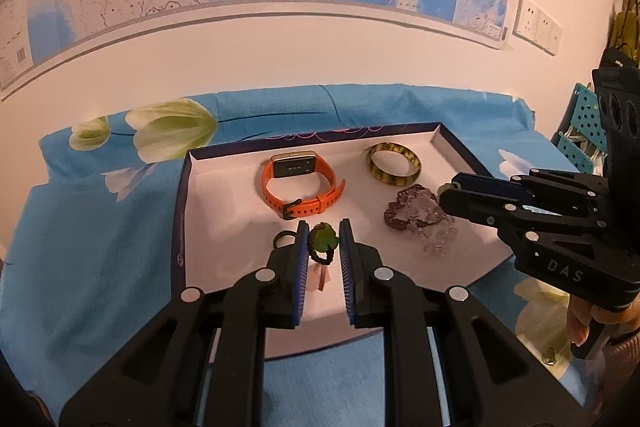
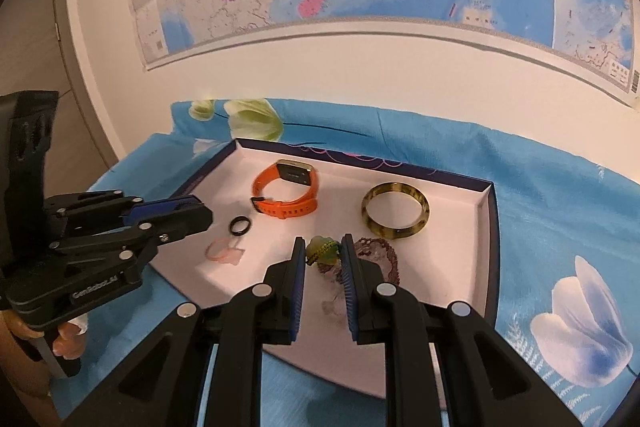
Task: Organize jewelry
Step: 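Open the left tool to drop the green ring while the right tool releases the charm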
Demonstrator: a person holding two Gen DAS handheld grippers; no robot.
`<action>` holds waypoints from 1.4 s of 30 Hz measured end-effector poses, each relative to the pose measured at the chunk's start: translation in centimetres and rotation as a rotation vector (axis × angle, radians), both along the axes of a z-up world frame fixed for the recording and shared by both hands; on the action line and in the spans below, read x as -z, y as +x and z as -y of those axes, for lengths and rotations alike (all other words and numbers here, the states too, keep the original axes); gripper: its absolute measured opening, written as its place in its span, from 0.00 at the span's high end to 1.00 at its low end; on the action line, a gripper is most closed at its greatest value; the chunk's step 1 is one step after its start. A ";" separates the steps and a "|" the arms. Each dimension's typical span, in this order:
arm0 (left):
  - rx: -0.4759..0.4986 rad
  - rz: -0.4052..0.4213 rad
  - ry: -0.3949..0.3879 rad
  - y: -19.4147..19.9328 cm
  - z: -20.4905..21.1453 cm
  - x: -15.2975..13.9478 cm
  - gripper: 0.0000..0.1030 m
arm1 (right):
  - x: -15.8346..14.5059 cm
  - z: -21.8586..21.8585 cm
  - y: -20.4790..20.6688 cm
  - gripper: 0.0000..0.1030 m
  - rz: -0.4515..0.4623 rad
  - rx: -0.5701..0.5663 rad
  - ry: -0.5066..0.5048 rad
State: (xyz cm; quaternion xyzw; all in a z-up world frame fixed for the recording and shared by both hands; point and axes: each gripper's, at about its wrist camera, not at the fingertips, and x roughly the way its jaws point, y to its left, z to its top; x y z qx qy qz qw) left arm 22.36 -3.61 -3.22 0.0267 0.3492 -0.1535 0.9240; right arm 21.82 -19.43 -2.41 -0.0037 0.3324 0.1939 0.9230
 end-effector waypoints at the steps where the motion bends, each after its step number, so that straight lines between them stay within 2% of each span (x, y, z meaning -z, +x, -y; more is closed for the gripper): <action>1: 0.001 -0.007 0.000 0.3 0.0 0.1 0.85 | 0.2 -0.1 0.3 0.84 -0.008 -0.001 -0.002; 8: -0.012 -0.046 0.022 1.8 0.2 1.3 0.85 | 1.4 -0.4 2.1 0.84 -0.058 0.007 -0.029; 23: -0.011 -0.104 0.039 3.5 0.9 3.0 0.85 | 2.4 -1.1 4.0 0.83 -0.085 0.036 -0.072; 26: -0.007 -0.103 0.029 3.4 0.8 2.8 0.78 | 2.2 -1.0 3.8 0.82 -0.075 0.042 -0.072; 33: -0.010 -0.054 0.006 1.7 0.3 1.1 0.63 | 0.8 0.3 2.3 0.78 -0.042 0.049 -0.021; 36: -0.001 -0.014 0.007 0.3 0.3 0.1 0.60 | -0.1 0.9 0.8 0.73 -0.021 0.044 0.002; 42: 0.056 0.066 -0.024 -4.1 0.0 -2.0 0.55 | -1.1 2.1 -3.0 0.70 0.002 0.025 0.023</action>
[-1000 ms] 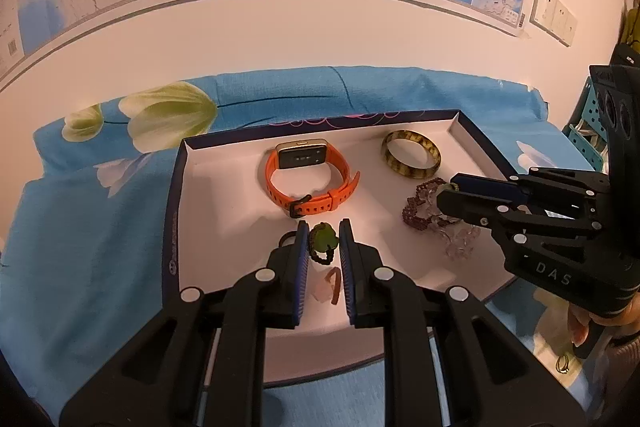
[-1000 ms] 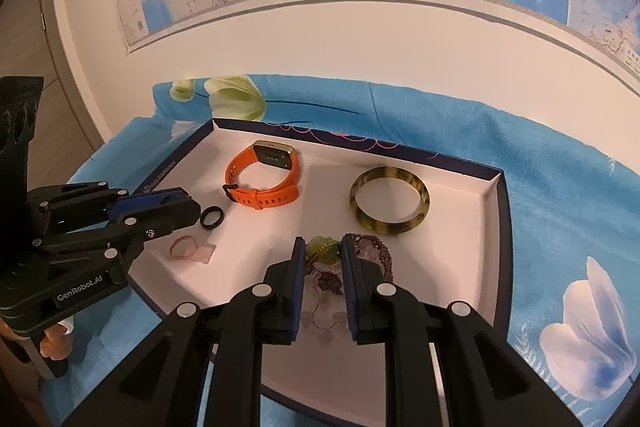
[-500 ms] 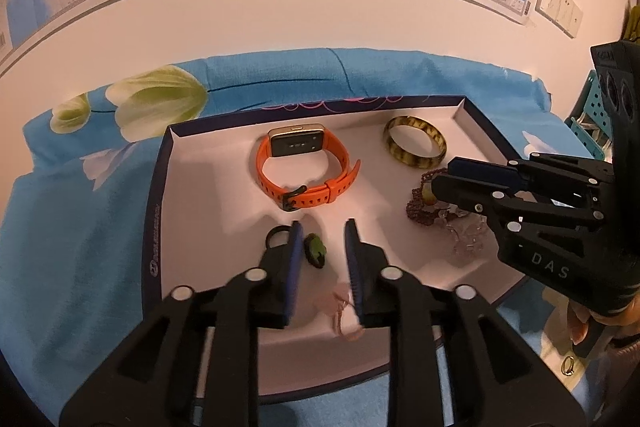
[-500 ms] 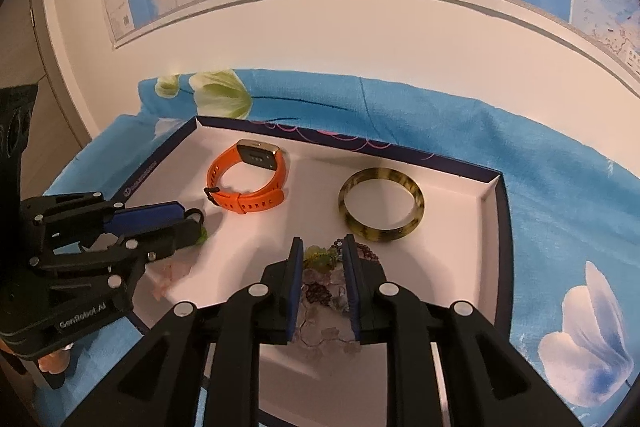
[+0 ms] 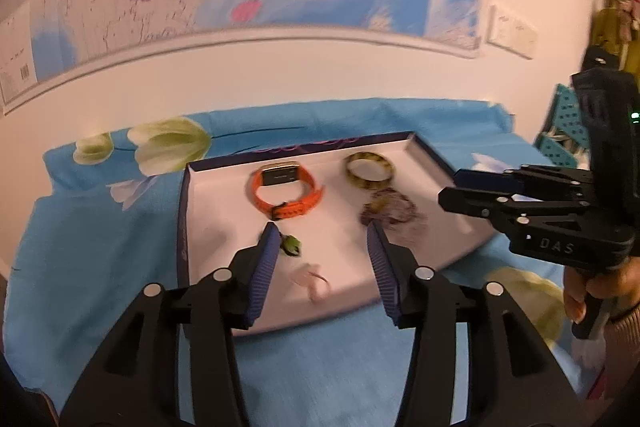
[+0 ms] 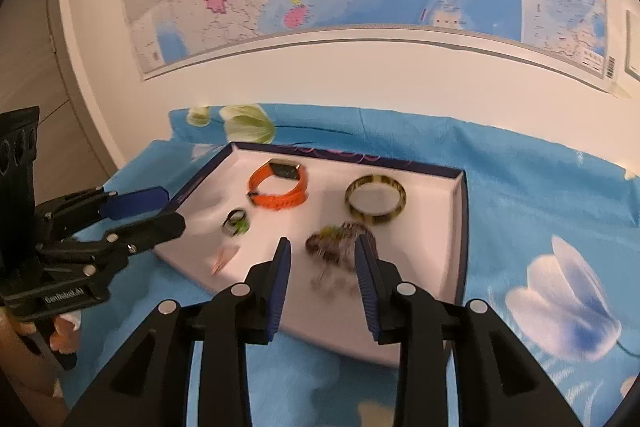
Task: Organize jewelry
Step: 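Open the left tool to drop the green ring while the right tool releases the charm, then move the left tool to the green pendant while the right tool moves to the silver ring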
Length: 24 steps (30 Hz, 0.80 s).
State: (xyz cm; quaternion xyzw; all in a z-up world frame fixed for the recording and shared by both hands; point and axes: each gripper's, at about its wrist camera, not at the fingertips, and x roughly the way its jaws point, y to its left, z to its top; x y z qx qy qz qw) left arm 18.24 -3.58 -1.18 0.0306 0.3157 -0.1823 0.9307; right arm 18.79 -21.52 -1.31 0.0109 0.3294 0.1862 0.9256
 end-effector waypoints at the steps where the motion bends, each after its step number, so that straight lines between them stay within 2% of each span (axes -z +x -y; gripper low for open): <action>1: 0.016 0.006 -0.005 -0.9 0.1 -0.1 0.55 | 0.0 0.3 -1.0 0.70 0.002 -0.003 -0.001; 4: 0.077 -0.001 -0.019 -3.2 0.7 0.1 0.54 | 0.5 0.9 -3.3 0.70 -0.003 -0.010 -0.007; 12: 0.230 -0.047 0.018 -8.1 4.1 2.8 0.53 | 3.7 2.9 -9.0 0.70 -0.086 0.024 -0.028; 24: 0.342 -0.114 0.025 -10.7 8.4 4.8 0.49 | 6.5 4.5 -13.4 0.70 -0.150 0.051 -0.003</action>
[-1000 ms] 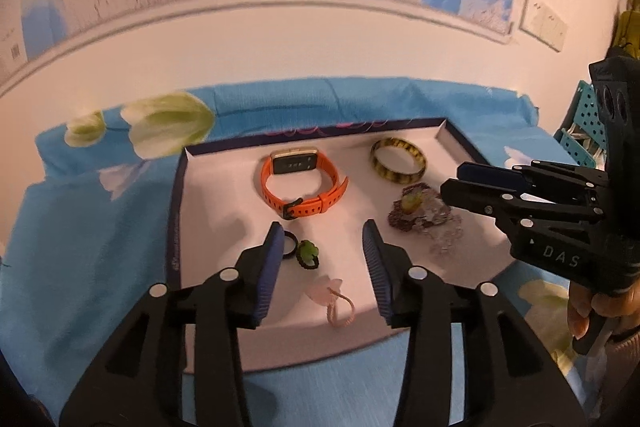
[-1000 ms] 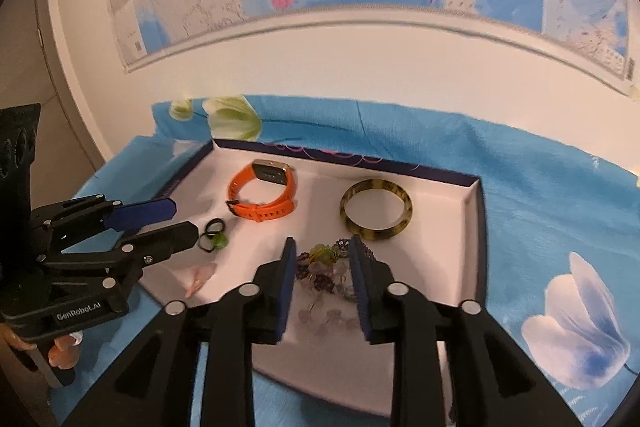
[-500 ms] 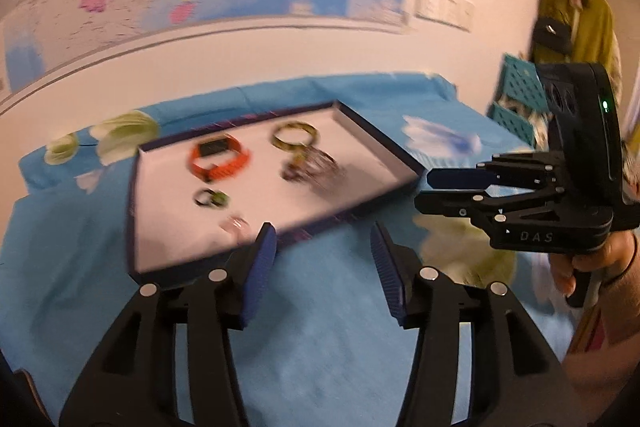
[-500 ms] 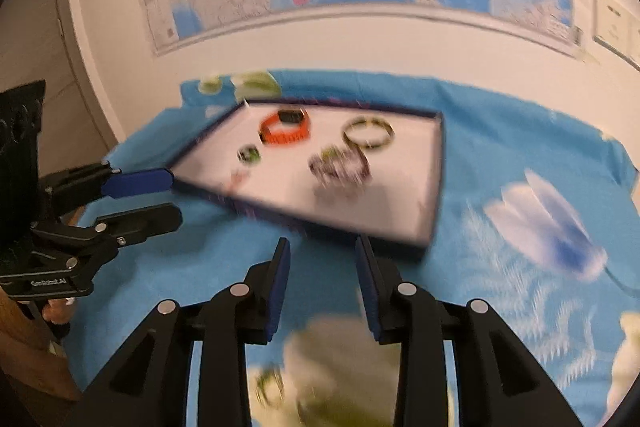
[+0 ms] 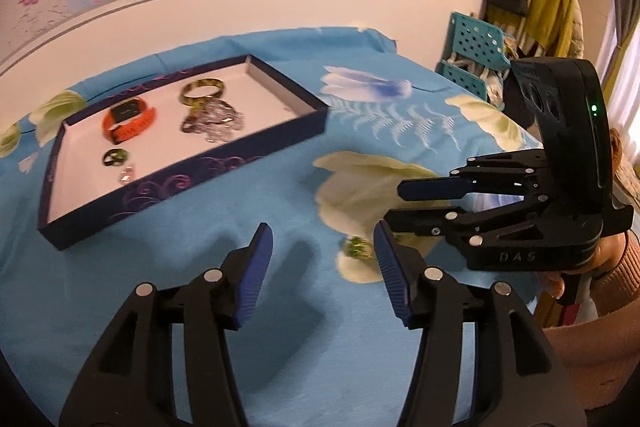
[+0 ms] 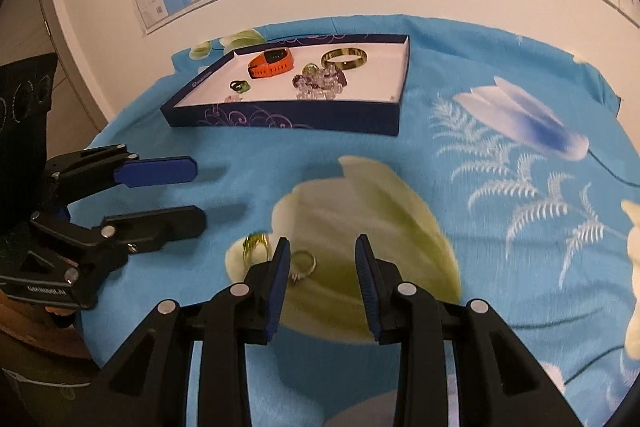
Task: Organize jewelry
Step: 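Move the left tool to the green pendant while the right tool moves to the silver ring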
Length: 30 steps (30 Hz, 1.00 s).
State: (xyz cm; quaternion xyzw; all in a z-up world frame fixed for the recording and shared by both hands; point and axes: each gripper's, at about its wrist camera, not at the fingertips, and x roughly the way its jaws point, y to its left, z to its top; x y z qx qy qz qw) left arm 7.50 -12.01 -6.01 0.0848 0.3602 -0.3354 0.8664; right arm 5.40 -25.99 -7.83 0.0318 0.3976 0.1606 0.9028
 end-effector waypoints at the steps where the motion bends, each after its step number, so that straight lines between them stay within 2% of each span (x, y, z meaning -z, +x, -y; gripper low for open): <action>1: 0.013 -0.007 0.007 -0.1 0.5 0.2 0.49 | 0.2 0.0 -0.2 0.70 -0.003 0.000 -0.001; 4: 0.028 -0.047 0.039 0.1 2.1 1.0 0.51 | 0.3 0.2 -0.7 0.70 0.003 0.001 0.000; 7: 0.034 -0.091 0.050 0.5 2.9 1.9 0.60 | 0.3 0.2 -1.0 0.70 -0.001 0.001 0.011; 11: 0.023 -0.111 0.069 0.8 3.3 2.7 0.73 | 0.3 0.1 -1.2 0.70 0.007 -0.002 0.005; 15: 0.010 -0.121 0.061 1.1 2.9 2.7 0.91 | 0.3 -0.1 -1.2 0.70 0.014 -0.011 0.006; 25: -0.050 -0.111 0.034 1.0 -0.3 2.0 0.92 | 0.5 -2.1 -1.2 0.69 0.031 -0.051 -0.021; 28: -0.076 -0.094 0.041 1.0 -1.2 1.7 0.92 | 0.6 -2.8 -1.0 0.69 0.043 -0.046 -0.062; 30: -0.087 -0.093 0.040 1.1 -1.7 1.5 0.92 | 0.6 -3.1 -0.9 0.74 0.048 -0.039 -0.085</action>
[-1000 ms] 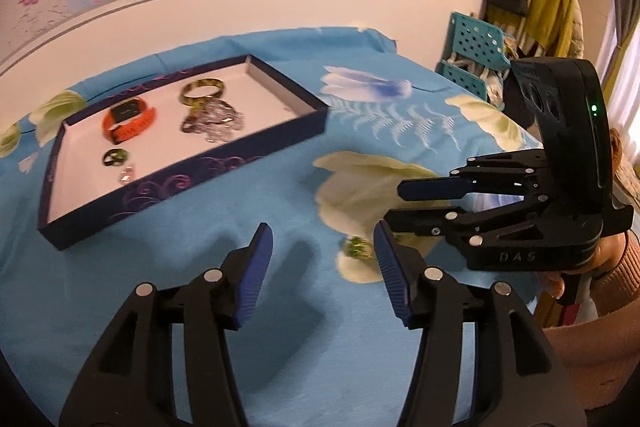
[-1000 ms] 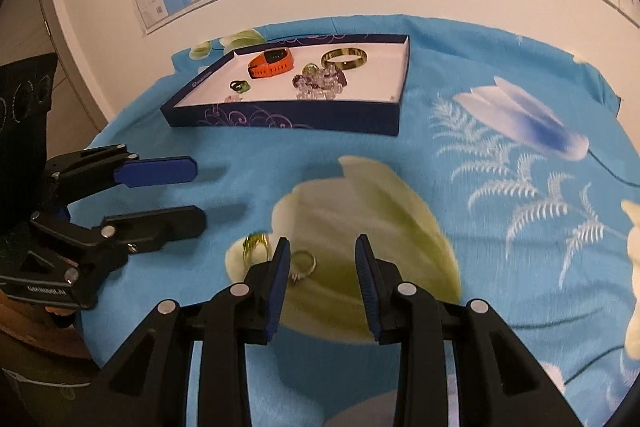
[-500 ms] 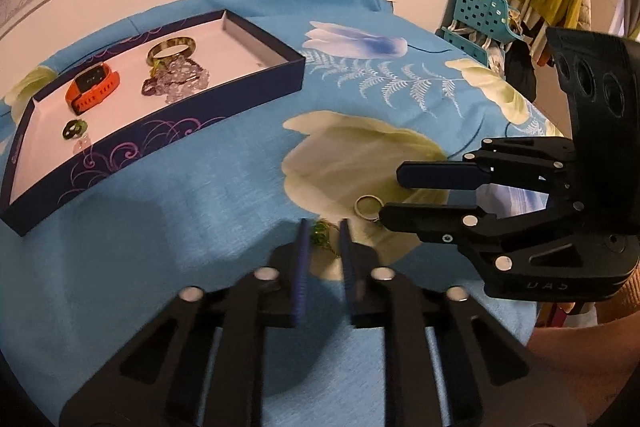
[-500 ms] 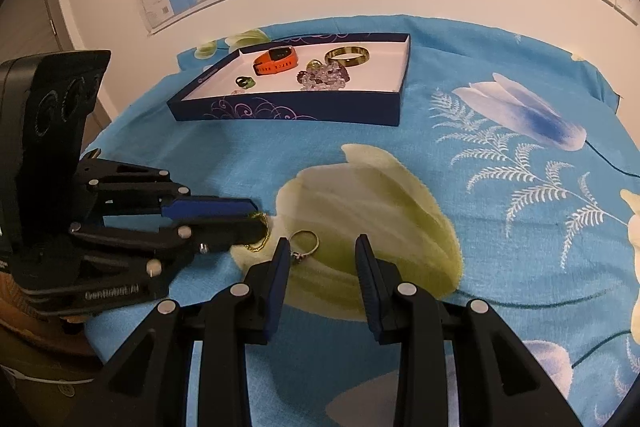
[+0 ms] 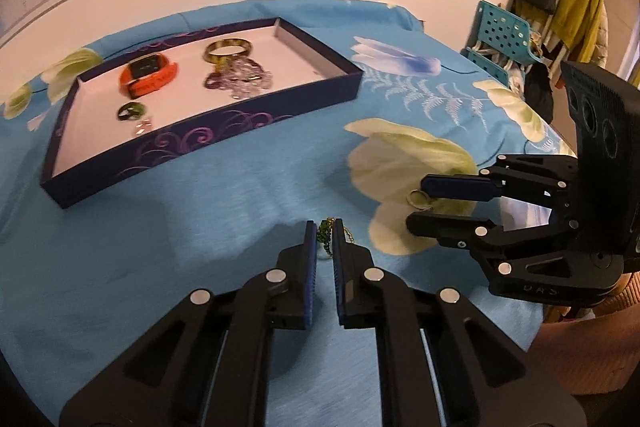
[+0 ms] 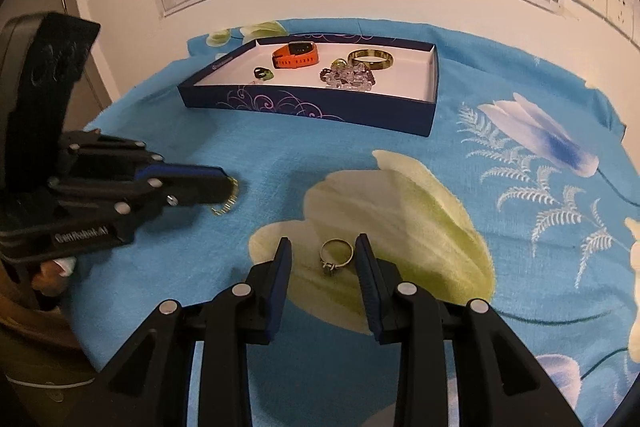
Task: Organize jewelry
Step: 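Move the left tool to the green pendant while the right tool moves to the silver ring, then grasp the green pendant with the left tool while the right tool grasps the silver stone ring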
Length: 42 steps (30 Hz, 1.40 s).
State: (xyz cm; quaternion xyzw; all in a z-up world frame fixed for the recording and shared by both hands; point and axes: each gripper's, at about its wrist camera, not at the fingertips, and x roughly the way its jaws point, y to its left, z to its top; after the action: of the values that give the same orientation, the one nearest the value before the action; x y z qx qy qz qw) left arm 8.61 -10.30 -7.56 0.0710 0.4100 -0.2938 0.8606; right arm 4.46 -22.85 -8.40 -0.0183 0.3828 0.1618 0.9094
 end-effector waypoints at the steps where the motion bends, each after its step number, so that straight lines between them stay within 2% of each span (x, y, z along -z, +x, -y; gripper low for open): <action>1: -0.005 -0.001 0.001 0.1 -0.3 0.0 0.92 | 0.0 -0.1 0.0 0.78 0.003 0.007 -0.009; 2: -0.011 0.000 0.004 0.1 -0.5 0.0 0.92 | 0.0 -0.1 0.1 0.79 0.004 0.008 -0.012; 3: -0.017 0.000 0.006 0.2 -0.8 0.0 0.91 | 0.0 -0.1 0.1 0.85 0.004 0.010 -0.014; 5: -0.024 -0.003 0.007 0.3 -1.2 0.1 0.89 | 0.0 -0.1 0.1 0.84 0.005 0.012 -0.017; 7: -0.027 -0.008 0.001 0.2 -1.5 0.2 0.82 | -0.1 -0.1 0.1 0.85 0.005 0.013 -0.019; 8: -0.026 -0.009 -0.001 0.1 -1.6 0.2 0.76 | -0.1 -0.1 0.1 0.85 0.006 0.015 -0.017; 19: -0.002 -0.010 0.017 -0.6 -1.1 0.8 0.73 | -0.7 0.2 0.2 0.85 0.012 0.020 0.038; 22: 0.006 -0.007 0.026 -0.5 -0.7 1.0 0.76 | -0.7 0.2 0.3 0.85 0.013 0.020 0.046; 25: 0.005 -0.011 0.029 -0.3 -0.5 1.0 0.83 | -0.8 0.2 0.5 0.85 0.014 0.018 0.057; 28: 0.001 -0.019 0.022 -0.1 -0.6 1.1 0.97 | -0.9 0.0 0.6 0.85 0.021 0.014 0.063; 42: -0.036 0.030 -0.017 -0.2 -2.0 -0.6 0.97 | -2.1 -0.3 1.1 0.85 0.054 -0.003 0.098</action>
State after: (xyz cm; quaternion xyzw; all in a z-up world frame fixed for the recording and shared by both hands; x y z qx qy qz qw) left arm 8.44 -8.32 -6.92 0.0607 0.3956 -0.2807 0.8724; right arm 5.60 -22.51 -6.34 0.0215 0.3496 0.1814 0.9189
